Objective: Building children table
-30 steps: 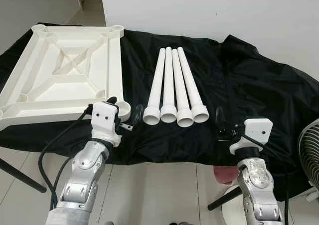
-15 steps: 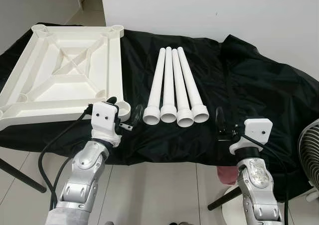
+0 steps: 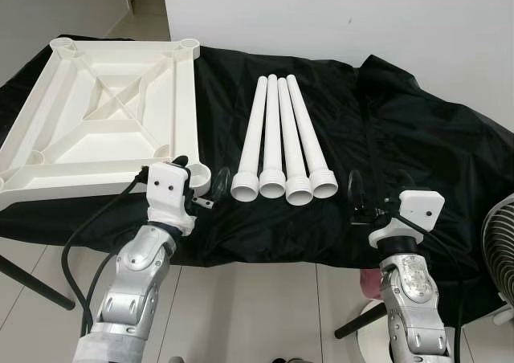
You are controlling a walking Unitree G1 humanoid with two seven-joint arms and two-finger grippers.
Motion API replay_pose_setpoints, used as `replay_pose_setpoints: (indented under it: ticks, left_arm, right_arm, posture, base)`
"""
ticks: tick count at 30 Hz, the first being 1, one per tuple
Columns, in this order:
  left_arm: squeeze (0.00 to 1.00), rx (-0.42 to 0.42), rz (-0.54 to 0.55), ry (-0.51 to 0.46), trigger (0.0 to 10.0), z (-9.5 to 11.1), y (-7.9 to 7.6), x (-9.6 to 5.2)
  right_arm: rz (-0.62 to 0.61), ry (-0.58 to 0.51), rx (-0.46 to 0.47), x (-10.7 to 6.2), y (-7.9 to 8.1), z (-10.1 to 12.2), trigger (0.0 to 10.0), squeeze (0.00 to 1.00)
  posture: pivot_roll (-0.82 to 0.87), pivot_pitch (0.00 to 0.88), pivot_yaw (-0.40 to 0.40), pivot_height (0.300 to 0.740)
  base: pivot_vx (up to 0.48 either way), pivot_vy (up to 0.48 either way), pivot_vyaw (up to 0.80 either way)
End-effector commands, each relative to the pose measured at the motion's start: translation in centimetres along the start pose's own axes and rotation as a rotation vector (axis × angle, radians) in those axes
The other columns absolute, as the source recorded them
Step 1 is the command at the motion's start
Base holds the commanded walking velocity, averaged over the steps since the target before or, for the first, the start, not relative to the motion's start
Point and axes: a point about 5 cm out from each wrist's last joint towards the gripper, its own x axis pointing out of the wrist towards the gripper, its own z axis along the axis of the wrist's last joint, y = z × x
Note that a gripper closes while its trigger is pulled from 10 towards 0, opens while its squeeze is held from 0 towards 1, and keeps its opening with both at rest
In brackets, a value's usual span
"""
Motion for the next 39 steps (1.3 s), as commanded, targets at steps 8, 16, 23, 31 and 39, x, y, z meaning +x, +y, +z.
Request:
replay_pose_setpoints:
  ticks: [8,16,23,31,39]
  left_arm:
    - [0.00,-0.011,-0.008,0.016,10.0,-0.26,0.10,0.16]
    - [0.00,-0.011,-0.009,0.016,10.0,-0.23,0.11,0.20]
    - [0.00,-0.012,-0.010,0.016,10.0,-0.23,0.11,0.18]
    - [0.00,-0.013,-0.011,0.017,10.0,-0.24,0.11,0.17]
    - [0.00,0.015,-0.022,0.017,10.0,-0.20,0.01,0.11]
  right_arm:
    - [-0.020,0.002,-0.009,0.06,-0.39,-0.13,10.0,0.00]
    - [-0.021,0.001,-0.005,0.09,-0.39,-0.18,10.0,0.00]
    - [-0.020,0.002,-0.005,0.06,-0.36,-0.21,10.0,0.00]
    - [-0.019,0.004,-0.009,0.03,-0.35,-0.27,10.0,0.00]
    - [-0.016,0.008,-0.008,-0.01,-0.32,-0.37,10.0,0.00]
  posture:
    - [0.03,0.108,-0.027,0.740]
    - [0.03,0.106,-0.025,0.740]
    - [0.03,0.108,-0.026,0.740]
    - [0.03,0.109,-0.026,0.740]
    - [0.03,0.114,-0.028,0.740]
  base:
    - [0.000,0.331,0.00]
    - [0.000,0.354,0.00]
    - [0.000,0.356,0.00]
    - [0.000,0.354,0.00]
    - [0.000,0.220,0.00]
